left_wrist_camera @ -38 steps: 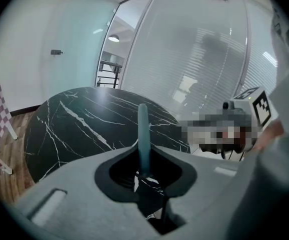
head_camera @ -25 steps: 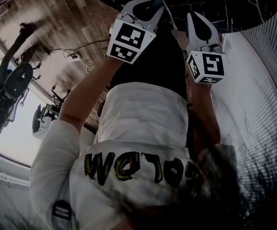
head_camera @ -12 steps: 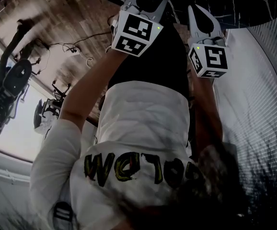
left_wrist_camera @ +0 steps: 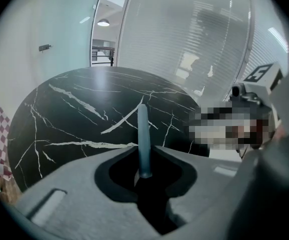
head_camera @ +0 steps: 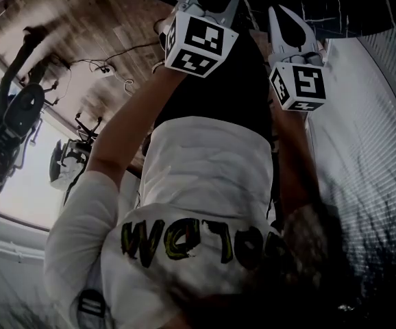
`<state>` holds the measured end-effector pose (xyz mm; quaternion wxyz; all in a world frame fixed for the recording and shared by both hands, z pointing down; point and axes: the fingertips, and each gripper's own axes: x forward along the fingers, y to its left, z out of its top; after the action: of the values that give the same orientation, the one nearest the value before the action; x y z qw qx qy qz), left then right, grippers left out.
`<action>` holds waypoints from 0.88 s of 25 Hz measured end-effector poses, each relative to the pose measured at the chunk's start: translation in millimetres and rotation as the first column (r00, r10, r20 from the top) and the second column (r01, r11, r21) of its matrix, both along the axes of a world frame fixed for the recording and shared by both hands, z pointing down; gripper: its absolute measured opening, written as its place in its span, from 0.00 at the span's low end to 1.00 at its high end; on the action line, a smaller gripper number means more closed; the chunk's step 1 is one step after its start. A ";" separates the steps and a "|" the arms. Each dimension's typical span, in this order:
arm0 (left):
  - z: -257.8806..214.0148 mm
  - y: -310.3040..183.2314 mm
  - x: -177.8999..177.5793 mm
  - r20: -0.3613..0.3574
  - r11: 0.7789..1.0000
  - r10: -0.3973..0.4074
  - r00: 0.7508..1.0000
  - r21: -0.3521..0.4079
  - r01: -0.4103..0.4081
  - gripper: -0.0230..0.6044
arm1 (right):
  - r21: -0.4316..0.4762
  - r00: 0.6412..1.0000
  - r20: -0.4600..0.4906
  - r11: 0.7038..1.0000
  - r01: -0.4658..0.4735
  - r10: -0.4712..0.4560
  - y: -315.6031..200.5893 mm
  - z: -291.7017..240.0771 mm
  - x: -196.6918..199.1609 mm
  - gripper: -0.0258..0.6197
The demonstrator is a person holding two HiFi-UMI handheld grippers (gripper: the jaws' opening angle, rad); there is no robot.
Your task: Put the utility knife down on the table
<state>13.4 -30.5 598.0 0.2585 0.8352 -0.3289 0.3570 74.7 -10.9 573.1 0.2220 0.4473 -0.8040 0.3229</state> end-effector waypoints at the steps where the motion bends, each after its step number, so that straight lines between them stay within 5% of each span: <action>1: -0.2 0.0 -0.1 0.000 1.000 -0.001 1.000 0.002 0.001 0.15 | -0.001 1.000 0.001 1.000 0.000 0.000 0.6 0.1 -0.3 0.04; 12: -1.0 0.7 1.1 -0.008 1.000 -0.007 1.000 0.000 0.007 0.16 | 0.002 1.000 0.007 1.000 0.002 -0.002 4.0 -1.3 -0.3 0.04; 22: -3.1 1.8 -2.1 0.009 0.999 -0.026 1.000 0.033 0.026 0.26 | 0.006 1.000 0.006 1.000 -0.001 0.001 6.1 -3.5 -0.9 0.04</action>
<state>11.3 -28.7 594.9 0.2475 0.8334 -0.3468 0.3521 73.8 -4.8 569.5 0.2180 0.4475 -0.8052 0.3222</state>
